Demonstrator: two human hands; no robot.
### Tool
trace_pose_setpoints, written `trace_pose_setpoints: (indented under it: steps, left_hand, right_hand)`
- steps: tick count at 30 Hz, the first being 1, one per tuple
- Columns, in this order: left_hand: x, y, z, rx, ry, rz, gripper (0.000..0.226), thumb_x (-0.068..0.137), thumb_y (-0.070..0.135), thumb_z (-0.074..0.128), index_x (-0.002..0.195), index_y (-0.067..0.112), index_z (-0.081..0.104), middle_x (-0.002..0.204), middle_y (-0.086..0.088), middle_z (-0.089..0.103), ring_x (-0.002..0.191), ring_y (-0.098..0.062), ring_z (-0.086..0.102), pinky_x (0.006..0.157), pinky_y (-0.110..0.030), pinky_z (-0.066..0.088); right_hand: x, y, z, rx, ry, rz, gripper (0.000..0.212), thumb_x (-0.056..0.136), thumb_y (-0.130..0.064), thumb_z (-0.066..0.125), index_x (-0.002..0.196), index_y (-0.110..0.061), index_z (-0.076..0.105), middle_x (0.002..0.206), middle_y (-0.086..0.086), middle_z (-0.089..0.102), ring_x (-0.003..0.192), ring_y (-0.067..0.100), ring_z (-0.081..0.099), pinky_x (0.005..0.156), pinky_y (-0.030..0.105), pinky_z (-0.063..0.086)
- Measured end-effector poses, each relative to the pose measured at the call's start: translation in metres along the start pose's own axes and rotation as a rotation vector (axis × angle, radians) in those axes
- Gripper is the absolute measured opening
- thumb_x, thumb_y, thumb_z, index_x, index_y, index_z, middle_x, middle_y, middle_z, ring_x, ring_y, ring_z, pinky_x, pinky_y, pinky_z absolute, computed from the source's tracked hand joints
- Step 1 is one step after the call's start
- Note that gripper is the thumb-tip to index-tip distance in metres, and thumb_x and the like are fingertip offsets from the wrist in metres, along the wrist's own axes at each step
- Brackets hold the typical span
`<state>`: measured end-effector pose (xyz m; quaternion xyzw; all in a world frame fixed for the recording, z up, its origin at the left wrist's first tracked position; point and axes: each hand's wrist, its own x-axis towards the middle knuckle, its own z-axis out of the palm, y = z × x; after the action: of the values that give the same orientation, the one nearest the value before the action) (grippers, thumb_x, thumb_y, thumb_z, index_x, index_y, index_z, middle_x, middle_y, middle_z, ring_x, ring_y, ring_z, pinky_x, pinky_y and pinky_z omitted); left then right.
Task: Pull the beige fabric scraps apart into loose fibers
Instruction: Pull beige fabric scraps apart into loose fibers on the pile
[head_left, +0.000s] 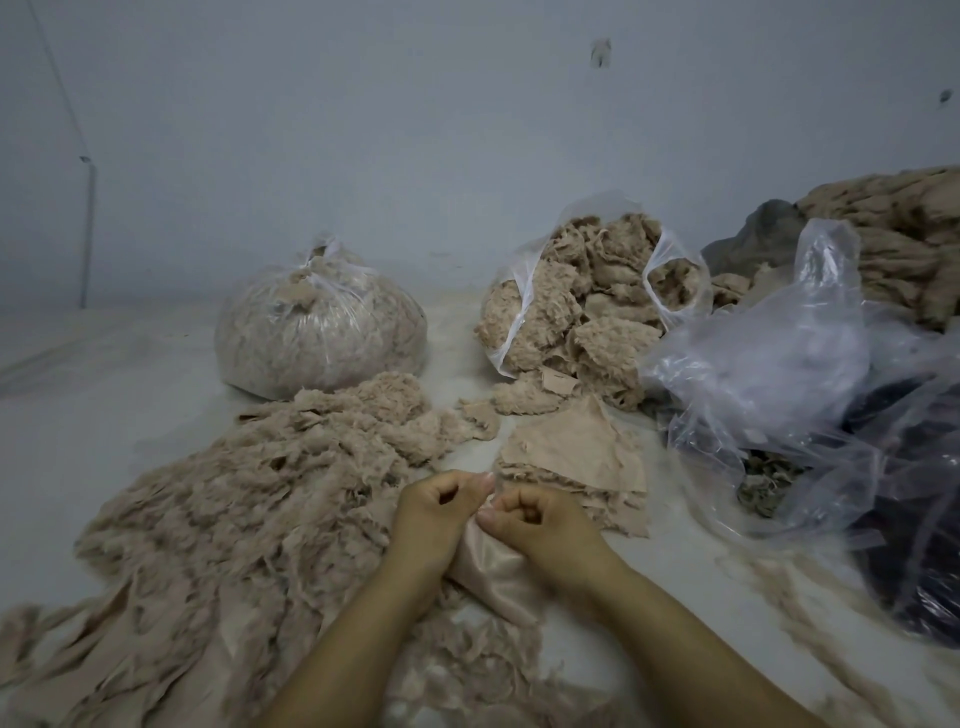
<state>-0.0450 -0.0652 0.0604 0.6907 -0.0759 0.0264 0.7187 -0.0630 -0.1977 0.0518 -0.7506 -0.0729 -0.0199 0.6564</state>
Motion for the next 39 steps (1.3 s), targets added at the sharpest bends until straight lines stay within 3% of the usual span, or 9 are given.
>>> trace_pose_setpoints:
  steps: [8, 11, 15, 17, 21, 23, 28, 33, 39]
  left_hand:
    - [0.006, 0.004, -0.005, -0.088, 0.212, -0.018, 0.012, 0.087, 0.012, 0.065, 0.079, 0.007, 0.072, 0.073, -0.011, 0.069, 0.072, -0.023, 0.061, 0.071, -0.035, 0.050]
    - [0.007, 0.005, -0.004, -0.125, 0.261, 0.004, 0.018, 0.087, 0.011, 0.064, 0.071, 0.005, 0.069, 0.070, -0.014, 0.060, 0.067, -0.022, 0.053, 0.067, -0.036, 0.045]
    - [0.010, 0.007, -0.006, -0.091, 0.304, 0.041, 0.008, 0.085, 0.011, 0.066, 0.082, 0.012, 0.073, 0.064, 0.003, 0.067, 0.060, -0.008, 0.059, 0.062, -0.025, 0.050]
    - [0.012, 0.008, -0.009, -0.060, 0.299, 0.025, 0.008, 0.086, 0.010, 0.066, 0.086, 0.008, 0.073, 0.053, 0.003, 0.063, 0.047, -0.006, 0.052, 0.048, -0.026, 0.049]
    - [0.027, 0.018, -0.042, -0.157, 0.538, 0.007, 0.015, 0.093, 0.008, 0.056, 0.090, 0.009, 0.070, 0.045, 0.007, 0.056, 0.035, -0.001, 0.042, 0.036, -0.019, 0.041]
    - [0.030, 0.022, -0.048, -0.076, 0.437, 0.039, 0.019, 0.095, 0.014, 0.053, 0.092, 0.007, 0.070, 0.045, 0.009, 0.052, 0.039, -0.003, 0.046, 0.042, -0.021, 0.042]
    - [0.011, 0.023, -0.001, 0.112, -0.120, 0.055, 0.025, 0.097, 0.034, 0.047, 0.088, 0.020, 0.065, 0.079, 0.004, 0.067, 0.070, -0.012, 0.061, 0.062, -0.027, 0.049]
    - [0.018, 0.014, 0.000, 0.142, 0.041, 0.135, 0.026, 0.096, 0.019, 0.050, 0.073, 0.011, 0.058, 0.067, -0.004, 0.054, 0.062, -0.015, 0.047, 0.055, -0.024, 0.038]
    - [0.034, 0.025, -0.007, 0.262, 0.133, 0.142, 0.030, 0.097, 0.021, 0.050, 0.069, 0.014, 0.057, 0.062, 0.002, 0.052, 0.051, -0.002, 0.049, 0.047, -0.018, 0.042]
  right_hand:
    - [0.001, -0.008, 0.008, 0.008, -0.006, -0.123, 0.024, 0.090, -0.005, 0.060, 0.070, -0.016, 0.059, 0.062, -0.013, 0.052, 0.060, -0.001, 0.045, 0.059, 0.013, 0.037]
    - [0.000, -0.011, 0.012, 0.076, -0.002, -0.108, 0.023, 0.091, -0.005, 0.060, 0.070, -0.015, 0.060, 0.067, -0.004, 0.054, 0.063, 0.005, 0.047, 0.061, 0.017, 0.039]
    - [0.000, -0.017, 0.013, 0.089, -0.038, -0.095, 0.024, 0.091, -0.005, 0.060, 0.069, -0.015, 0.061, 0.067, -0.002, 0.055, 0.064, 0.007, 0.047, 0.060, 0.019, 0.039]
    - [-0.002, -0.018, 0.010, 0.112, -0.060, -0.077, 0.026, 0.091, -0.005, 0.059, 0.068, -0.015, 0.061, 0.062, -0.005, 0.055, 0.059, 0.006, 0.046, 0.056, 0.017, 0.038]
    - [-0.006, -0.019, -0.009, 0.210, -0.021, -0.071, 0.027, 0.093, -0.009, 0.056, 0.067, -0.014, 0.055, 0.052, -0.011, 0.047, 0.046, 0.001, 0.039, 0.045, 0.012, 0.032]
    - [-0.001, -0.020, -0.013, 0.165, 0.083, -0.101, 0.027, 0.095, -0.013, 0.055, 0.068, -0.014, 0.052, 0.055, -0.009, 0.044, 0.050, 0.003, 0.037, 0.048, 0.012, 0.032]
    - [0.017, -0.023, -0.001, 0.013, 0.194, -0.182, 0.021, 0.098, -0.018, 0.050, 0.080, -0.008, 0.055, 0.064, 0.000, 0.052, 0.059, 0.008, 0.045, 0.058, 0.022, 0.039]
    - [0.027, -0.027, -0.015, -0.138, 0.442, -0.226, 0.022, 0.094, -0.026, 0.057, 0.073, -0.030, 0.062, 0.065, -0.015, 0.062, 0.061, -0.007, 0.053, 0.056, 0.008, 0.038]
    - [0.038, -0.032, -0.028, -0.188, 0.509, -0.266, 0.023, 0.092, -0.028, 0.060, 0.073, -0.041, 0.063, 0.070, -0.030, 0.064, 0.072, -0.013, 0.056, 0.062, 0.002, 0.038]
